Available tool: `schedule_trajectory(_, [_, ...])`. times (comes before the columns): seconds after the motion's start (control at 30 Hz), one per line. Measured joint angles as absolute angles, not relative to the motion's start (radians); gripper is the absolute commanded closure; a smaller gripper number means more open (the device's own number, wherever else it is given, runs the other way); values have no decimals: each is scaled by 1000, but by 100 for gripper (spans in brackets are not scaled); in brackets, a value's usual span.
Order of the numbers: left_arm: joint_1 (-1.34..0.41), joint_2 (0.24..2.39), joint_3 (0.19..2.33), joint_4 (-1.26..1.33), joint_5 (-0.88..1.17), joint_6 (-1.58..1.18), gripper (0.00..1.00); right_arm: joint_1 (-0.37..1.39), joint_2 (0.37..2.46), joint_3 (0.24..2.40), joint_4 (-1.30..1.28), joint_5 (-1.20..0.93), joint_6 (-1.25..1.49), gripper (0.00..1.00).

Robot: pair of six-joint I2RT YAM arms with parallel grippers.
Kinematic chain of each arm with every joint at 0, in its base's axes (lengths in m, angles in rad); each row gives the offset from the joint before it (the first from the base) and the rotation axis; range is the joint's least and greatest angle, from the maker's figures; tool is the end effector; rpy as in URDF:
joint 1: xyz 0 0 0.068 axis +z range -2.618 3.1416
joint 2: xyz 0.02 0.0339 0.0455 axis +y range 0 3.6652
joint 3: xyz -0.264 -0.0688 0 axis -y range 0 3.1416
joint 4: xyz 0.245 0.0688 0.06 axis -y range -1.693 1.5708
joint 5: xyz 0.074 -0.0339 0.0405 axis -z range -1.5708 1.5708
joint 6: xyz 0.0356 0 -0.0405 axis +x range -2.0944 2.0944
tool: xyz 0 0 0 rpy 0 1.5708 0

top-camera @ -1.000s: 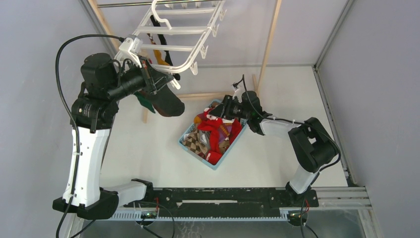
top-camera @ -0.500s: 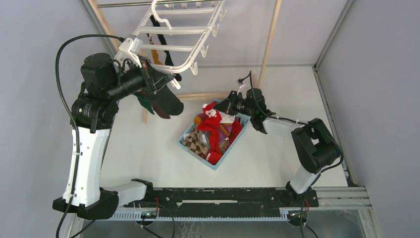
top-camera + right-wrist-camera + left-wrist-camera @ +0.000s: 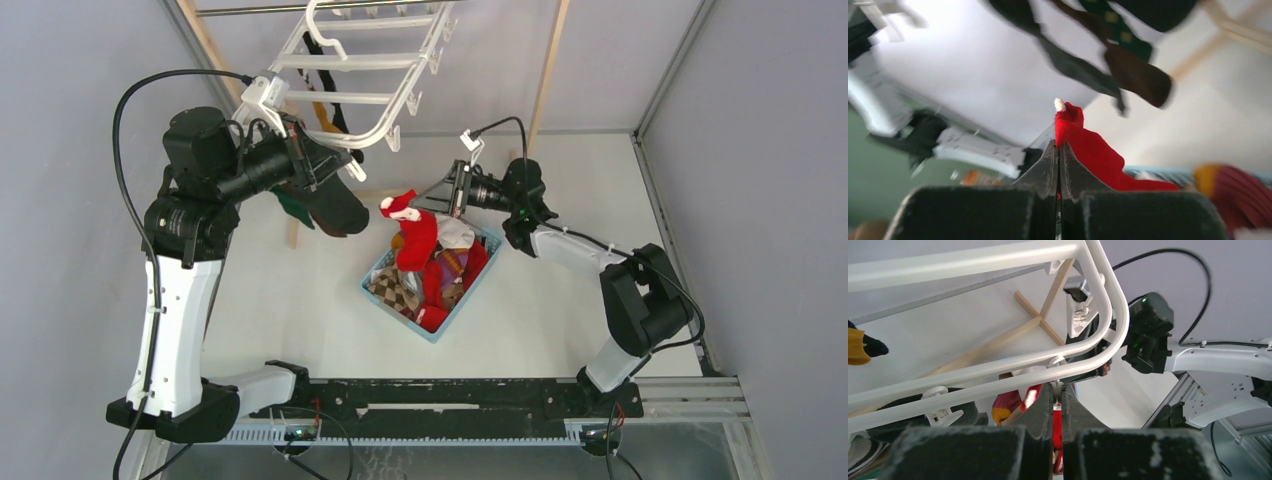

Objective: Clip the socks to the hanger
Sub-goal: Pick up the sock from the bin.

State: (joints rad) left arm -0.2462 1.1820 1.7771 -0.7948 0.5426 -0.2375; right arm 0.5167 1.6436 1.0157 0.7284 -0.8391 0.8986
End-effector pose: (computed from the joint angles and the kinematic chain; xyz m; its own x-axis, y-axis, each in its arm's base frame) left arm 0.1813 -0.0645 0.5241 -0.3516 -0.1194 -0.9285 0.6347 0.6987 -0.3302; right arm 0.3086 0.2058 0.2912 -0.7076 0.1992 -0.6780 -0.6746 0.0952 0.7320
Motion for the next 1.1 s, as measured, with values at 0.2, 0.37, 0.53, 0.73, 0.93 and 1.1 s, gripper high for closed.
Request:
schedule_trajectory(0.2, [-246, 1182, 1777, -794, 587, -237, 100, 576, 1643, 1175, 944, -1018, 1032, 100])
schedule_trajectory(0.37, [-245, 1182, 1777, -791, 634, -241, 100, 617, 1653, 1235, 1078, -1061, 1137, 100])
schedule_trajectory(0.53, [-245, 1182, 1777, -783, 677, -256, 100, 630, 1737, 1299, 1251, -1053, 1272, 100])
schedule_trajectory(0.73, [-245, 1179, 1777, -780, 707, -264, 100, 638, 1802, 1316, 1299, -1038, 1338, 100])
schedule_trajectory(0.93, [-243, 1173, 1777, -779, 719, -266, 100, 643, 1802, 1333, 1321, -1022, 1353, 100])
schedule_trajectory(1.1, [-240, 1172, 1777, -771, 720, -273, 100, 645, 1802, 1359, 1336, -1008, 1364, 100])
